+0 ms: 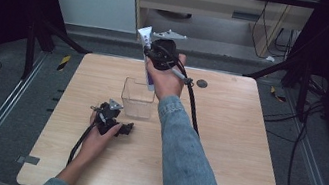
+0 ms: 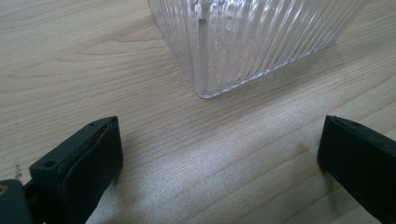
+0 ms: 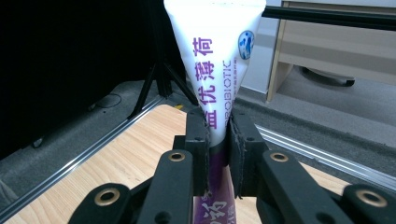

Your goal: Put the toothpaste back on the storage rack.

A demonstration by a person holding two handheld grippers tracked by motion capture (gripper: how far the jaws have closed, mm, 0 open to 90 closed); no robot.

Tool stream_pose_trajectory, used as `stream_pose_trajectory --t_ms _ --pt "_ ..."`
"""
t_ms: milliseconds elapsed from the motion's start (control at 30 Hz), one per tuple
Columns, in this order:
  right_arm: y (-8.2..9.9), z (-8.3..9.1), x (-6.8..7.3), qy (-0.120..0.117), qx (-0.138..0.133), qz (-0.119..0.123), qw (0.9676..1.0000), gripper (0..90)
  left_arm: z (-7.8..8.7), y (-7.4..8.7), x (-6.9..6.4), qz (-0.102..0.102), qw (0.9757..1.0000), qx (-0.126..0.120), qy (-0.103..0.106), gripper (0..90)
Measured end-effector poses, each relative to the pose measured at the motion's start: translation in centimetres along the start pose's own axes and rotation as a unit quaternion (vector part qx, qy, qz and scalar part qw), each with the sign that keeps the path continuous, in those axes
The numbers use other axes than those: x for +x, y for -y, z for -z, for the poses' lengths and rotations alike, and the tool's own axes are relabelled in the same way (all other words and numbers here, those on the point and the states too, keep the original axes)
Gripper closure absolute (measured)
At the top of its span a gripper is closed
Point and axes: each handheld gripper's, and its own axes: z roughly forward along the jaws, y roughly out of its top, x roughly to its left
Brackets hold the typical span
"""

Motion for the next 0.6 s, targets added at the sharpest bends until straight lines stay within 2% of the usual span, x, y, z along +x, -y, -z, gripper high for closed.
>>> stream_pose_trajectory --t_ms 100,600 --pt "-0.1 -0.1 0.1 -0.006 -0.003 0.0 1.0 79.3 0.0 0.0 0.0 0.0 1.0 0.0 0.0 0.0" --pt "0.0 -1.8 0.9 -0.007 -0.003 0.007 0.9999 79.3 0.0 0.0 0.0 -0.001 1.0 0.001 0.001 0.0"
